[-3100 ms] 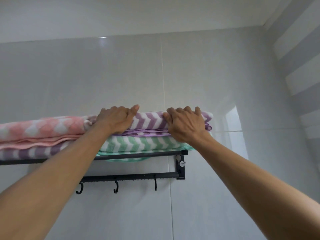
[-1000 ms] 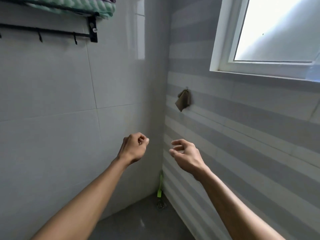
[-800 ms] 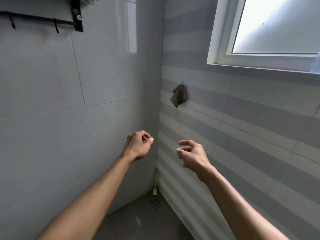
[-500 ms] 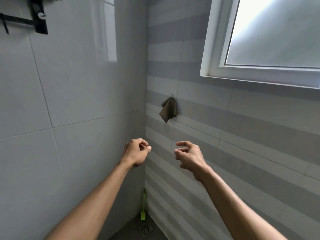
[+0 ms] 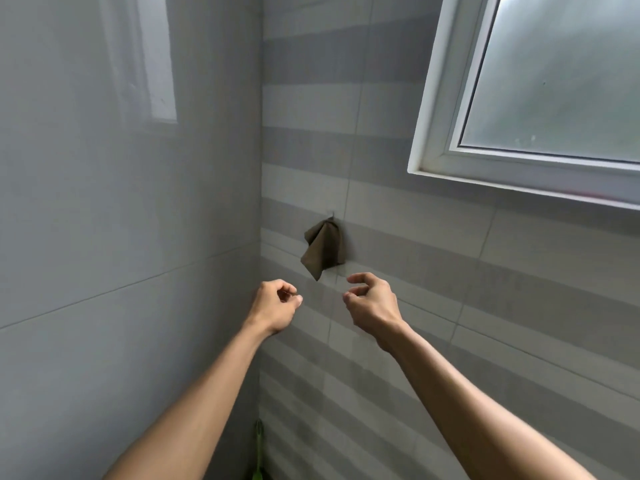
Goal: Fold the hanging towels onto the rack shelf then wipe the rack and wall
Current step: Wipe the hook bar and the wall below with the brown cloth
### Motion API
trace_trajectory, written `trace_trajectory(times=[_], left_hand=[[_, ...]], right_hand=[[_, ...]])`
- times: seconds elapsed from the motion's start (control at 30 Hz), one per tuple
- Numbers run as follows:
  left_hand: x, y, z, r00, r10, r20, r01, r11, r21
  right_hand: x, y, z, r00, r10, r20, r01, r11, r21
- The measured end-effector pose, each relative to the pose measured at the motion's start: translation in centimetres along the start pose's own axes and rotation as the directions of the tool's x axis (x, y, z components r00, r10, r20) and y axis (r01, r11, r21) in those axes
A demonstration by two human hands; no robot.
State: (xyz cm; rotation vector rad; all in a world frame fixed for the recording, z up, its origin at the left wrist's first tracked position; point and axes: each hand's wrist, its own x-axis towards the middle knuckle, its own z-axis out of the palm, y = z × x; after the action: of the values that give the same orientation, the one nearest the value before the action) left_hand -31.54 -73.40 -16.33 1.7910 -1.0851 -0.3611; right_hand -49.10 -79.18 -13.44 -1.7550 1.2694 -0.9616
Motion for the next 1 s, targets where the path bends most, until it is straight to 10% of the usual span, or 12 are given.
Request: trace_trajectory(times=[0.67,1.0], left_hand=[[19.9,1.2,8.4,0.995,-0.098,0.001,0.094,0.947,-0.307],[17.8,-1.7,0.7,0.939,-0.268,-0.217,0.088,0.794,-0.601]], right_hand=[[19.4,2.4,6.5,0.974,-0.215,-0.075,0.208,0.974,-0.088],[17.1,-1.1,12.6,0.983,-0.18,0.046,0.119,0.801,0.586]])
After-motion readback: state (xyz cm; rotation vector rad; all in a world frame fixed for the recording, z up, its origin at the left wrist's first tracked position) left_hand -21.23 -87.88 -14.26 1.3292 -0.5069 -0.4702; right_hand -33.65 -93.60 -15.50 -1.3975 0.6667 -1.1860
